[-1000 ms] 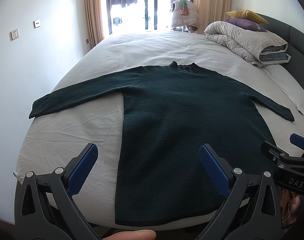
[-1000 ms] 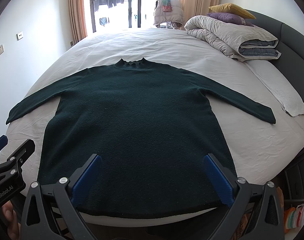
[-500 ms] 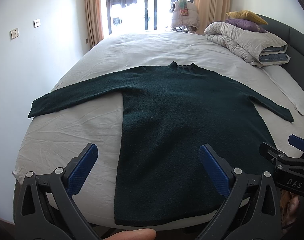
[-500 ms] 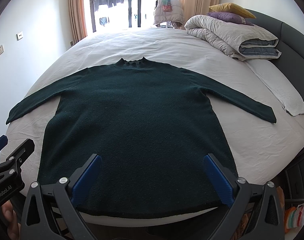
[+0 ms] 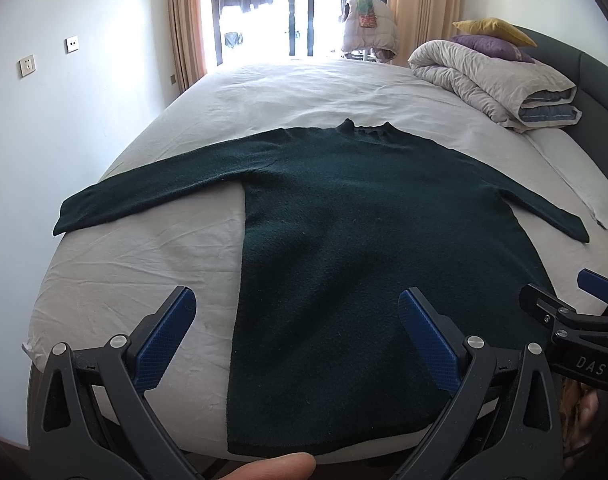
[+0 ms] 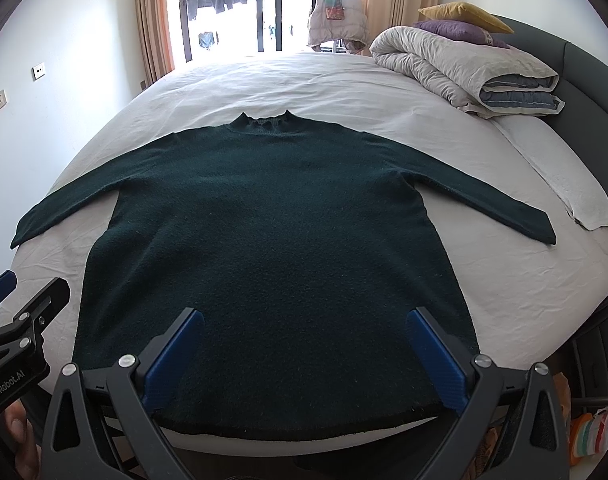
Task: Fold small clothes
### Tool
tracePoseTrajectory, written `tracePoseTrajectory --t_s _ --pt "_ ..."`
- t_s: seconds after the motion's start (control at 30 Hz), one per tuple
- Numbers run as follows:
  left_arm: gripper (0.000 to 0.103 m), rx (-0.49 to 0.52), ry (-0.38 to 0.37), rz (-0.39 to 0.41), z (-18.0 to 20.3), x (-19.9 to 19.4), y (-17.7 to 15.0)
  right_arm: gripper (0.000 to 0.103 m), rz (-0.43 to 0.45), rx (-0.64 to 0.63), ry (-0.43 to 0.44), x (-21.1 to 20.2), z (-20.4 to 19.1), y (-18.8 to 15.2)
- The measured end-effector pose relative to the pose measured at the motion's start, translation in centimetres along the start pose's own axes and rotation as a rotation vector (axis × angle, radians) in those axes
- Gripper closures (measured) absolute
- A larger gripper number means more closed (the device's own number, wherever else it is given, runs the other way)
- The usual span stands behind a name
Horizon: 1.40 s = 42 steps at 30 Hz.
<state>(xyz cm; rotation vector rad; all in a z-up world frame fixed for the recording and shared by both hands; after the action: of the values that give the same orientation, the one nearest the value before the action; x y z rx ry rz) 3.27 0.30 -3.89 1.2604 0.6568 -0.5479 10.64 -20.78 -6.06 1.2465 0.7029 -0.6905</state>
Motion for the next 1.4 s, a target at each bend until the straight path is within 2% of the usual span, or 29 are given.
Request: tracePoseTrajectory --t_s 0.5,0.7,0.87,0.97,1.03,1.17,1.27,1.33,1.4 --pt "0.0 0.009 0.036 -0.023 1.4 4.0 1.2 0.0 -0.039 0.017 0.019 3.0 1.7 0.1" --pt "0.0 0.059 0.056 -0.02 3.2 6.6 2.1 0.0 -0.055 0.04 0.027 5.2 3.8 0.5" --pt "0.0 0.111 0.084 -0.025 5.2 9.6 3.3 0.0 -0.021 0.091 0.041 6.4 7.1 1.3" --pt "0.0 0.12 0.066 -0.021 6.4 11.6 4.2 0.0 0.001 0.181 0.057 7.6 11.2 1.3" --pt "0.0 0.126 0.035 -0.027 7.2 13.1 4.9 0.0 0.023 0.291 0.098 8.9 15.6 1.0" --pt "0.0 0.119 -0.012 -0.063 8.5 16.1 6.5 0.0 0.132 0.617 0.194 11.9 26.3 -1.1" --pt "0.0 0.069 -0.048 -0.072 8.6 17.8 8.0 0.0 0.136 0.837 0.168 14.5 33.8 -4.3" --pt "0.0 0.066 -0.062 -0.068 8.7 18.7 8.9 0.001 0.125 0.998 0.195 16.5 37.7 -6.6" --pt "0.0 0.057 -0.117 -0.081 8.9 19.6 9.6 0.003 0.145 1.126 0.237 18.0 40.6 -8.1"
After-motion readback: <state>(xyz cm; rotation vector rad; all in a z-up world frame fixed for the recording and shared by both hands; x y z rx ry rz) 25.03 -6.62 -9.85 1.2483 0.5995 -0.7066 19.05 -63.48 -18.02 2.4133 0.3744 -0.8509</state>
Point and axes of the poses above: each gripper's, at about its wrist camera, not at the fingertips, and x roughly the way its jaws point, z to its right, y to its top, the point moved 5 cm from there along x, roughly the way its jaws point, and after that the axes turned 14 degrees about -x, right-handed, at the moved point
